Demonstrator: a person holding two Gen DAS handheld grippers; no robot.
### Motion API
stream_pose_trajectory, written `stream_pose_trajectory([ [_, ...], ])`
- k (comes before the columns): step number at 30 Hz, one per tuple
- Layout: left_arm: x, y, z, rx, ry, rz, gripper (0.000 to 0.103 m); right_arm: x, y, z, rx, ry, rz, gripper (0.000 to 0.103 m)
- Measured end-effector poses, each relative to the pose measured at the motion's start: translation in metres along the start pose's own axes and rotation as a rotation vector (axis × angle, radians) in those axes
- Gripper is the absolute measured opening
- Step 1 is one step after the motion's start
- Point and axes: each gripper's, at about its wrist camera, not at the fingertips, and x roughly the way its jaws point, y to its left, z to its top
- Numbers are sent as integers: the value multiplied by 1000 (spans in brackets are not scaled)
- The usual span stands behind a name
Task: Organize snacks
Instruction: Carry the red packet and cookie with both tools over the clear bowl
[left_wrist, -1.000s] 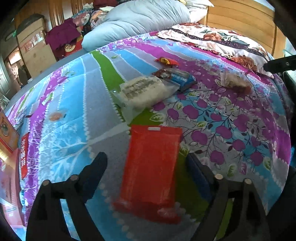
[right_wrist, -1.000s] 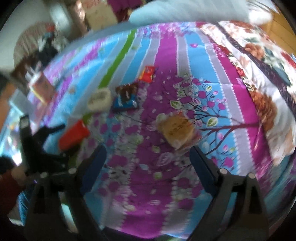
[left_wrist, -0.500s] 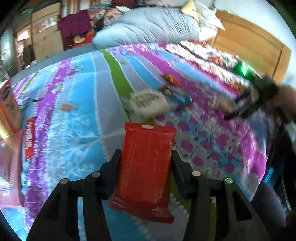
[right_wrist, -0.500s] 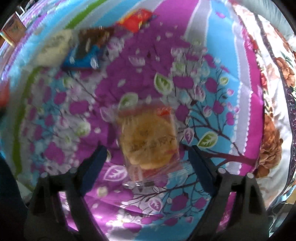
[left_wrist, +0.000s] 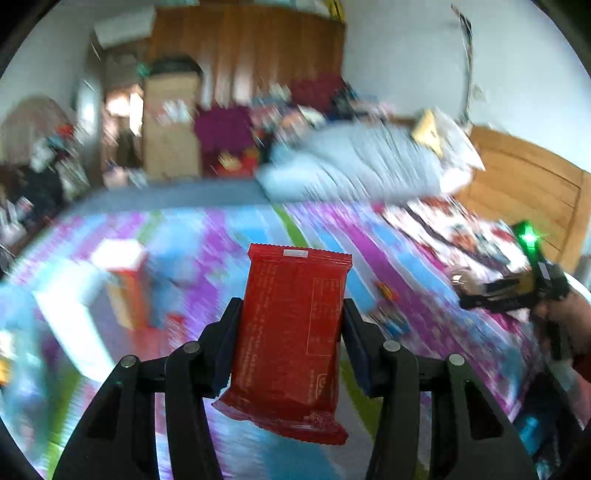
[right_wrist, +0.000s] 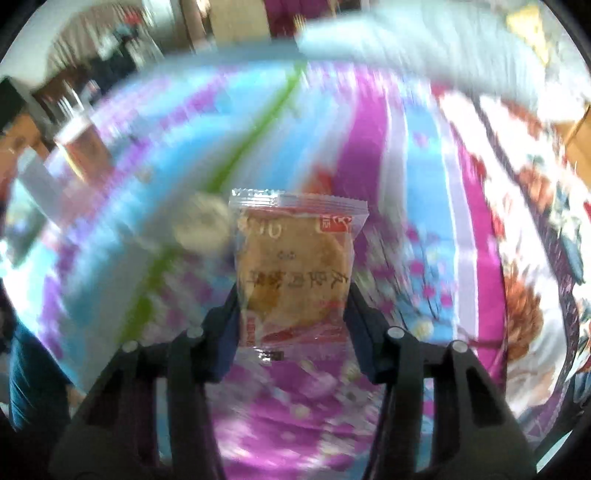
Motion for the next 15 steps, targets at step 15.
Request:
stream_pose_trajectory([
  [15,-139,129,39,-47,-300,502,54,-53,248,125,-141,-378,371,53],
])
